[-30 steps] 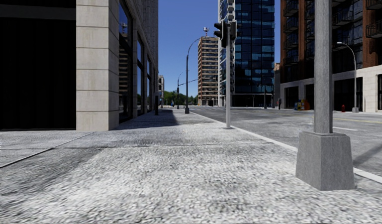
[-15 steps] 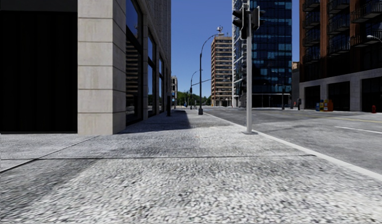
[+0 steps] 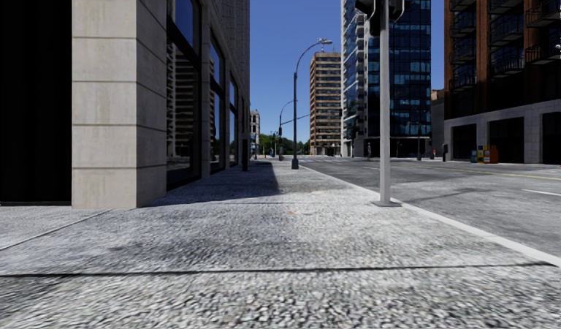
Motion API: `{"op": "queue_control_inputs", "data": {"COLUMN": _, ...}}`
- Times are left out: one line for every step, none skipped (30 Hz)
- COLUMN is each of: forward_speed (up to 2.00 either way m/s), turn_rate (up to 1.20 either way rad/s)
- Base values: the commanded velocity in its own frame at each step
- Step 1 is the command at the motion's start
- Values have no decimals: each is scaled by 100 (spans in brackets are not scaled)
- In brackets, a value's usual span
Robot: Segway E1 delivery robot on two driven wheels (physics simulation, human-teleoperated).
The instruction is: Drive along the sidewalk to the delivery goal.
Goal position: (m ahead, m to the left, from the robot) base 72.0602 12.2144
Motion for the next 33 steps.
{"op": "queue_control_inputs", "data": {"forward_speed": 200, "turn_rate": 0}}
{"op": "queue_control_inputs", "data": {"forward_speed": 200, "turn_rate": 0}}
{"op": "queue_control_inputs", "data": {"forward_speed": 200, "turn_rate": 0}}
{"op": "queue_control_inputs", "data": {"forward_speed": 200, "turn_rate": 0}}
{"op": "queue_control_inputs", "data": {"forward_speed": 200, "turn_rate": 0}}
{"op": "queue_control_inputs", "data": {"forward_speed": 200, "turn_rate": 0}}
{"op": "queue_control_inputs", "data": {"forward_speed": 200, "turn_rate": 0}}
{"op": "queue_control_inputs", "data": {"forward_speed": 200, "turn_rate": 0}}
{"op": "queue_control_inputs", "data": {"forward_speed": 200, "turn_rate": 0}}
{"op": "queue_control_inputs", "data": {"forward_speed": 200, "turn_rate": 0}}
{"op": "queue_control_inputs", "data": {"forward_speed": 200, "turn_rate": 0}}
{"op": "queue_control_inputs", "data": {"forward_speed": 200, "turn_rate": 0}}
{"op": "queue_control_inputs", "data": {"forward_speed": 200, "turn_rate": 0}}
{"op": "queue_control_inputs", "data": {"forward_speed": 200, "turn_rate": 0}}
{"op": "queue_control_inputs", "data": {"forward_speed": 200, "turn_rate": 0}}
{"op": "queue_control_inputs", "data": {"forward_speed": 200, "turn_rate": 0}}
{"op": "queue_control_inputs", "data": {"forward_speed": 200, "turn_rate": 0}}
{"op": "queue_control_inputs", "data": {"forward_speed": 200, "turn_rate": 0}}
{"op": "queue_control_inputs", "data": {"forward_speed": 200, "turn_rate": 0}}
{"op": "queue_control_inputs", "data": {"forward_speed": 200, "turn_rate": 0}}
{"op": "queue_control_inputs", "data": {"forward_speed": 200, "turn_rate": 0}}
{"op": "queue_control_inputs", "data": {"forward_speed": 200, "turn_rate": 0}}
{"op": "queue_control_inputs", "data": {"forward_speed": 200, "turn_rate": 0}}
{"op": "queue_control_inputs", "data": {"forward_speed": 200, "turn_rate": 0}}
{"op": "queue_control_inputs", "data": {"forward_speed": 200, "turn_rate": 0}}
{"op": "queue_control_inputs", "data": {"forward_speed": 200, "turn_rate": 0}}
{"op": "queue_control_inputs", "data": {"forward_speed": 200, "turn_rate": 0}}
{"op": "queue_control_inputs", "data": {"forward_speed": 200, "turn_rate": 0}}
{"op": "queue_control_inputs", "data": {"forward_speed": 200, "turn_rate": 0}}
{"op": "queue_control_inputs", "data": {"forward_speed": 200, "turn_rate": 0}}
{"op": "queue_control_inputs", "data": {"forward_speed": 200, "turn_rate": 0}}
{"op": "queue_control_inputs", "data": {"forward_speed": 200, "turn_rate": 0}}
{"op": "queue_control_inputs", "data": {"forward_speed": 200, "turn_rate": 0}}
